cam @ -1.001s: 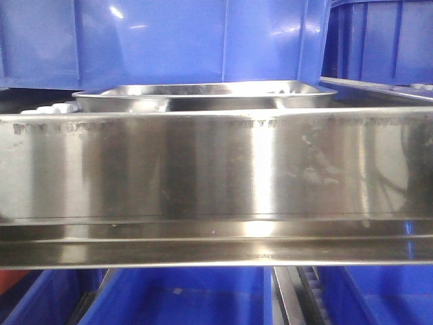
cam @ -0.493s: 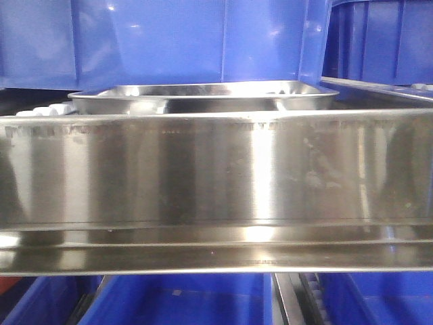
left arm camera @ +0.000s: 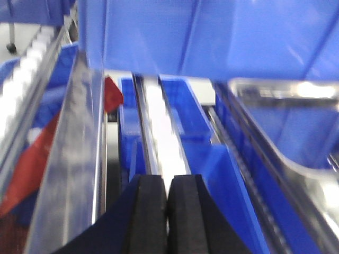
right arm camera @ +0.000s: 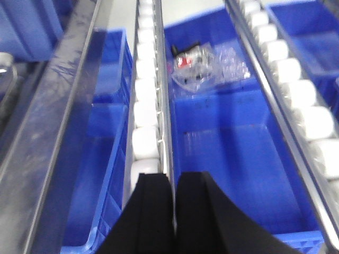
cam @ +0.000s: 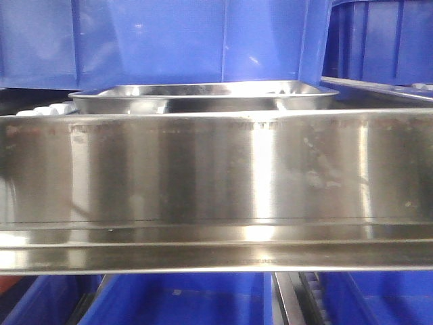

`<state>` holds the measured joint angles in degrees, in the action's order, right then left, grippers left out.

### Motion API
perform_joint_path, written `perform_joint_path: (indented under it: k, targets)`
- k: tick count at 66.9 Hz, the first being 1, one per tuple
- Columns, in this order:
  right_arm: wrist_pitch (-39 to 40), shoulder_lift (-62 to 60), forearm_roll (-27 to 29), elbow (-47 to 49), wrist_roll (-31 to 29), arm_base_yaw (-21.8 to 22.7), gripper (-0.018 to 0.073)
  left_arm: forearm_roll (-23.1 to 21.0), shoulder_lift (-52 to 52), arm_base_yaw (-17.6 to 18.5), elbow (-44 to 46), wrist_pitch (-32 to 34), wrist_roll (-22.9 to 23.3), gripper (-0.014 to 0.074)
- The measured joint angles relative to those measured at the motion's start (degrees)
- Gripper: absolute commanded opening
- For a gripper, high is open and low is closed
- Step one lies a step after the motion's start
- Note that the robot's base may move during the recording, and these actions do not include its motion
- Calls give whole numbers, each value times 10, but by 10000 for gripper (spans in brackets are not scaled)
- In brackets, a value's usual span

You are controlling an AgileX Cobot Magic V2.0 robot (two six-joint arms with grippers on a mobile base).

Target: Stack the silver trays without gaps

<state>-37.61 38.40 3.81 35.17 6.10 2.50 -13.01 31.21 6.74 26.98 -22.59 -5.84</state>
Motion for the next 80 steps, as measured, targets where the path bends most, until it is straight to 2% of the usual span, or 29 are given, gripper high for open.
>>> perform_joint_path:
  k: [10,20,32,40,46,53,62,70,80]
  targets:
    - [32,36,5,2,0,0,-17,-1,20,0,4,63,0,-15]
    - [19,79,6,37,-4,-11,-13,-4,71,0,44,25,0,-16]
    - [-6,154,3,122,-6,-72,4,-4,164,4,114,-12,0,-16]
    - [-16,214,-28,171,40,-120,4,11,231,28,173,-24,12,-16]
    - [-38,254,-84,204,106,-161,4,63,274,56,211,-31,62,-16]
    - [-76,297,-144,245,180,-204,4,159,323,96,256,-55,172,-16]
    - [-128,351,-169,310,231,-251,4,258,380,149,317,-108,303,-16]
    - [-185,407,-169,375,246,-277,4,278,430,183,376,-170,359,-16]
    - [-228,471,-159,438,251,-292,4,273,486,204,435,-227,378,-16]
